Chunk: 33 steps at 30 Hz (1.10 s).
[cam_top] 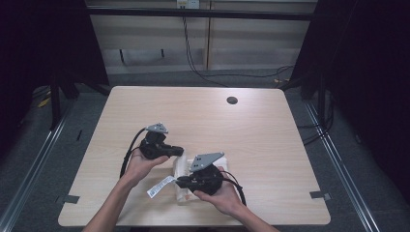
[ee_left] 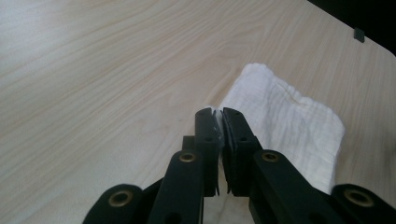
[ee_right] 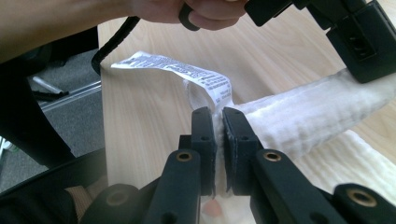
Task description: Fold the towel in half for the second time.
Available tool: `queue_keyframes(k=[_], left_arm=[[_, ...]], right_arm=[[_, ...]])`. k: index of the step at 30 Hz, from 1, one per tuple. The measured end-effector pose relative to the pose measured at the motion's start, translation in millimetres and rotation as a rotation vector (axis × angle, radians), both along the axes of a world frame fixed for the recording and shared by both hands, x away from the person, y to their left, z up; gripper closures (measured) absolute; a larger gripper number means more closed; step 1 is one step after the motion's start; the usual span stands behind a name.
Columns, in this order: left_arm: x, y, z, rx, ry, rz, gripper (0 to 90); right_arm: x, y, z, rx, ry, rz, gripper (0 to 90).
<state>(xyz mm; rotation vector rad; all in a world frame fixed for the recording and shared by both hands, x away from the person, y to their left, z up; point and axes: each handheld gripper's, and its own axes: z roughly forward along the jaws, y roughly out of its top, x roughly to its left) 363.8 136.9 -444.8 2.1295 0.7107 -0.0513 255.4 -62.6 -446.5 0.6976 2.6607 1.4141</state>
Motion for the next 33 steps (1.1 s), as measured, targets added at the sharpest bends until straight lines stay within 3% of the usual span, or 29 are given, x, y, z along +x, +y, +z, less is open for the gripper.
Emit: queue_keyframes(k=[1, 3, 6, 7, 8, 9, 12, 21, 29, 30, 33], left_arm=[[0.0, -2.8, -0.1, -0.007, -0.001, 0.003, 85.6], [-1.8, -10.1, 1.6, 0.030, -0.012, -0.011, 85.6], [-2.1, -16.7, 1.2, 0.037, -0.021, -0.022, 85.6], [-0.3, -19.2, 0.7, 0.014, 0.001, -0.019, 85.6], [-0.3, -19.2, 0.7, 0.014, 0.001, -0.019, 85.7], [-1.4, -22.5, 0.6, -0.020, 0.003, -0.020, 85.6], [-3.2, -25.6, 3.7, -0.060, -0.004, -0.029, 85.6], [5.8, -36.2, 4.8, -0.058, 0.010, -0.027, 85.6], [9.6, -57.5, -5.2, -0.065, 0.038, -0.044, 85.3], [10.4, -60.5, -6.9, -0.081, 0.046, -0.051, 85.3], [10.1, -70.6, -14.9, -0.062, 0.053, -0.055, 85.2]], right_arm=[[0.4, -2.5, 0.8, 0.003, 0.002, -0.007, 83.8], [0.8, -7.6, 2.3, 0.027, 0.010, -0.017, 83.8], [0.0, -11.6, 3.3, 0.028, 0.005, -0.023, 83.7], [-1.5, -15.5, 4.0, 0.029, 0.000, -0.034, 83.7], [-1.5, -15.5, 4.0, 0.029, 0.000, -0.034, 83.7], [-2.5, -19.9, 4.4, 0.037, -0.005, -0.048, 83.7], [-5.0, -25.9, 6.6, 0.041, -0.013, -0.064, 83.7], [-6.1, -41.5, 10.9, 0.078, -0.019, -0.104, 83.7], [-8.9, -59.7, 9.4, 0.057, -0.031, -0.132, 83.7], [-9.9, -61.9, 7.3, 0.058, -0.028, -0.136, 83.7], [-16.8, -70.0, -8.2, 0.027, -0.009, -0.157, 83.6]])
